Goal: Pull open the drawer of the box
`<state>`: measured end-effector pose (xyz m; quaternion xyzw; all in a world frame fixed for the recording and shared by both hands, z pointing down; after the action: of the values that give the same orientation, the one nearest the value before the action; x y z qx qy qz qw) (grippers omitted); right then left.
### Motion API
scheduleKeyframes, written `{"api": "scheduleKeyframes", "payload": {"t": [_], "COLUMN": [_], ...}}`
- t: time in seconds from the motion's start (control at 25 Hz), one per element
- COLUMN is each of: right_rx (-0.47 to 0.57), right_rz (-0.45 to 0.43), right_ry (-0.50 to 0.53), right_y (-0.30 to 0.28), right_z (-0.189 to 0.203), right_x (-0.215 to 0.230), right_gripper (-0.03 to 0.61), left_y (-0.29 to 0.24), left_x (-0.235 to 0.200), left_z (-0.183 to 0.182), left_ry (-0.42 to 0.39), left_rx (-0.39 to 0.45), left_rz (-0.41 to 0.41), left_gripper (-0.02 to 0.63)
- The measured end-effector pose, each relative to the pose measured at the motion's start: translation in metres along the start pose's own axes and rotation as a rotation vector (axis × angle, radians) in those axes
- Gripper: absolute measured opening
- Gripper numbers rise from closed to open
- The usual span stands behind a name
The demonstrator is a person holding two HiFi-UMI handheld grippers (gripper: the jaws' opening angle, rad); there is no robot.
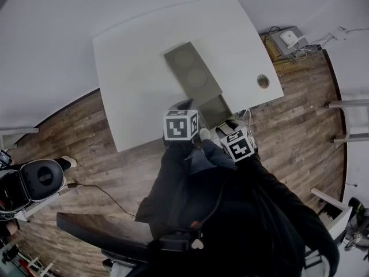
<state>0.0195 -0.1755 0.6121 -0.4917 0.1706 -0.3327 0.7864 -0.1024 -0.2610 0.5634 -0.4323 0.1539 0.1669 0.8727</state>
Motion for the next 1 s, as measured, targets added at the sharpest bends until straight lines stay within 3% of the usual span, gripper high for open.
{"api": "scheduleKeyframes", "payload": {"t": [0.44,0.68,1.0], "right_rx": [0.0,0.054,-0.007], "right_rz": [0.001,0.015,-0.074], "right_ry": [-0.011,0.008,0.008], "right_y": [-0.003,0.0,0.008], "right_z": [-0.001,-0.01,0.004], "right_x": [0.004,0.005,0.004], "right_gripper": [0.167,0.172,0.183], "left_y": [-0.005,-0.005,-0.001], "left_x": [-0.002,-0.001,-0.003], "left_z": [-0.002,-0.002,-0.003], "left_ry": [0.005,0.005,0.009], "left_rx": [0.001,0.0,-0.001], "left_rz": [0.0,-0.001,-0.007], "left_gripper": [-0.005,-0.005,-0.005]}}
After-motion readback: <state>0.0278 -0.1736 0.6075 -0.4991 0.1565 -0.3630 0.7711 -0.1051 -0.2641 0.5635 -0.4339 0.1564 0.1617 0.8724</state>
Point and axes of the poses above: the fingertips, and each gripper's own axes: y backward along the fingers, x to its right, z out of its underside, the point moved 1 cm from there along y, backward along the fingers, and after that the axes turned 3 degrees about y, right-handed, at the moved point
